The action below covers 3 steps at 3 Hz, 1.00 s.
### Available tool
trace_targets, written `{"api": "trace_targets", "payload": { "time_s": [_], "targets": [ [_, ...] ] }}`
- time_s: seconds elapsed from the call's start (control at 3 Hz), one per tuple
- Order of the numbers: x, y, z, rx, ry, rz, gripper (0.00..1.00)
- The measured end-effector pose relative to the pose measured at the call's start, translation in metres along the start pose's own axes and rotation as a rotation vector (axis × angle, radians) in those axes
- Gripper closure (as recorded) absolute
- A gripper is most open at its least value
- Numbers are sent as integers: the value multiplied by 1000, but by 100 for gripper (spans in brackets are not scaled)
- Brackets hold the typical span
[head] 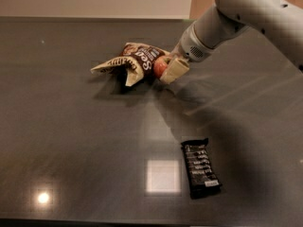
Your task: Move apple near brown chip bag
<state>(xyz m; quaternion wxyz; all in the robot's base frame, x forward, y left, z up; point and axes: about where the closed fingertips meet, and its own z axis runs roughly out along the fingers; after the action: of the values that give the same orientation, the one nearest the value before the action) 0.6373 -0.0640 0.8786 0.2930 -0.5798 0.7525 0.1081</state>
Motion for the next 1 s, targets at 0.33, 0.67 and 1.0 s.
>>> {"api": "trace_targets", "payload": {
  "time_s": [0.33,0.67,1.0],
  "targets": [
    [9,-6,11,-8,7,19,81],
    [14,-7,16,-15,10,24,59],
    [13,-6,18,-18,10,22,35]
  ]
}}
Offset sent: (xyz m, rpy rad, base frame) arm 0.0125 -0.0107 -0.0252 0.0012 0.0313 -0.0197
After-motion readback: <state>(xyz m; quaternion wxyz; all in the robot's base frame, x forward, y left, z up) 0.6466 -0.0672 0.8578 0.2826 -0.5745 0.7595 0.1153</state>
